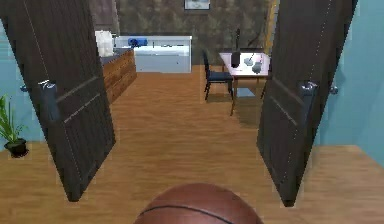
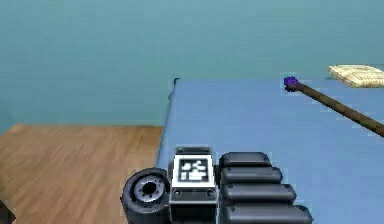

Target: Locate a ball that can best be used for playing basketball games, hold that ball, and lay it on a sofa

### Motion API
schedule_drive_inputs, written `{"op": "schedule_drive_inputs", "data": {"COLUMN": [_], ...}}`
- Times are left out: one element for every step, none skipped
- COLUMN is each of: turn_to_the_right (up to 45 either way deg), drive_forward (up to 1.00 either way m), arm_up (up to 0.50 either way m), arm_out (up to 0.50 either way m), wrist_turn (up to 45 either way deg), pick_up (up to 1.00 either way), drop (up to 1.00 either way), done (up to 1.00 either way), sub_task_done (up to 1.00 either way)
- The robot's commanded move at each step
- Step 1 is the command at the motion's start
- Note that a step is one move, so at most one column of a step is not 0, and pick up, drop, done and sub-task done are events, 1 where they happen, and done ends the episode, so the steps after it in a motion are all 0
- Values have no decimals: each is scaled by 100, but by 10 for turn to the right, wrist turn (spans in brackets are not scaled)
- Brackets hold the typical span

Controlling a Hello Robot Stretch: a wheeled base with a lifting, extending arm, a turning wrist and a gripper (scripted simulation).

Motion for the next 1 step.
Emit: {"op": "schedule_drive_inputs", "data": {"turn_to_the_right": [0], "drive_forward": [100], "arm_up": [0], "arm_out": [0], "wrist_turn": [0], "pick_up": [0], "drop": [0], "done": [0], "sub_task_done": [0]}}
